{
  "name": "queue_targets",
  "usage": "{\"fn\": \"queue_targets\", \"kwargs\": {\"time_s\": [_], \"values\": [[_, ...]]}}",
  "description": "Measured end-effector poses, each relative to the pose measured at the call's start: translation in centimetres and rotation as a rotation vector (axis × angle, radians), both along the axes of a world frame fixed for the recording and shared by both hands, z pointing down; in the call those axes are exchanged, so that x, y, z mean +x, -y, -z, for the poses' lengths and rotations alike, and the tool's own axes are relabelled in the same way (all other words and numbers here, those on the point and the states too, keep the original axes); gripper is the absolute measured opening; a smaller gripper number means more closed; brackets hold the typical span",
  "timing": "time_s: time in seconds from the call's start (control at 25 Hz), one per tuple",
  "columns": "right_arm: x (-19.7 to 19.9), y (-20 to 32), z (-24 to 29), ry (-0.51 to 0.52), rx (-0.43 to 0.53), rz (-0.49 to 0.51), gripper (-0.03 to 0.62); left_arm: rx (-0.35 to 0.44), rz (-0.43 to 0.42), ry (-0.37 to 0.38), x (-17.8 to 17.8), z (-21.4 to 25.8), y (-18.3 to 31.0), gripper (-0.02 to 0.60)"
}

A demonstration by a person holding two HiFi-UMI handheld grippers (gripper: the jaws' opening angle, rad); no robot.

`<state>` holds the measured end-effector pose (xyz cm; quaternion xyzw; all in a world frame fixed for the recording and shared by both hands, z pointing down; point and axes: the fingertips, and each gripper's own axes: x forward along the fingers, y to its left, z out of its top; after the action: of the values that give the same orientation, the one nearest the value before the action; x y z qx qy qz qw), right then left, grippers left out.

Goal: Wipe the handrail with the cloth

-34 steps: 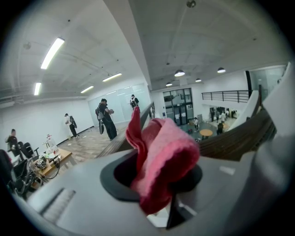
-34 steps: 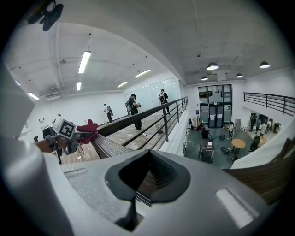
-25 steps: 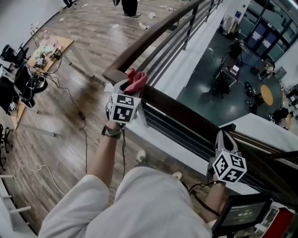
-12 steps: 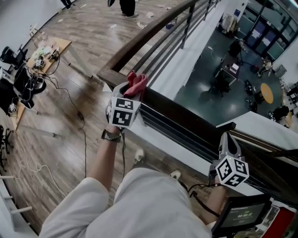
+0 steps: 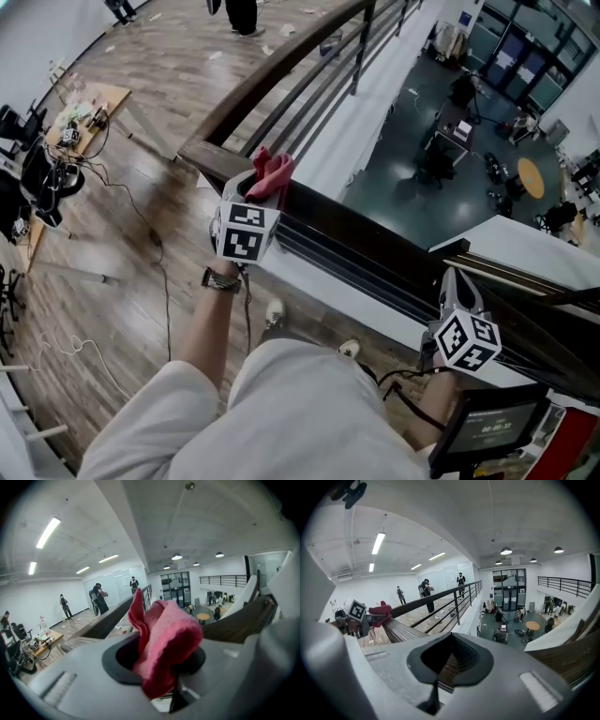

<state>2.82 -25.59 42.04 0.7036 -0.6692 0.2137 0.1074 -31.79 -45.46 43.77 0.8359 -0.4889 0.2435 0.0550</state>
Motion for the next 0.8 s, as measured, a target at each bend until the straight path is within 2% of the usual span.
{"fn": "queue_targets", "kwargs": {"time_s": [0.28,0.8], "values": [[0.0,-0.2,-0.3,0.075,0.018,-0.012,0.003,-0.003,0.008,-0.005,0.7,-0.1,-0.3,0.147],[-0.5,-0.2,0.1,0.098,0.06,0.015,0.003,0.005,-0.001,-0.012,4.0,0.0,-2.3,0.147]]}}
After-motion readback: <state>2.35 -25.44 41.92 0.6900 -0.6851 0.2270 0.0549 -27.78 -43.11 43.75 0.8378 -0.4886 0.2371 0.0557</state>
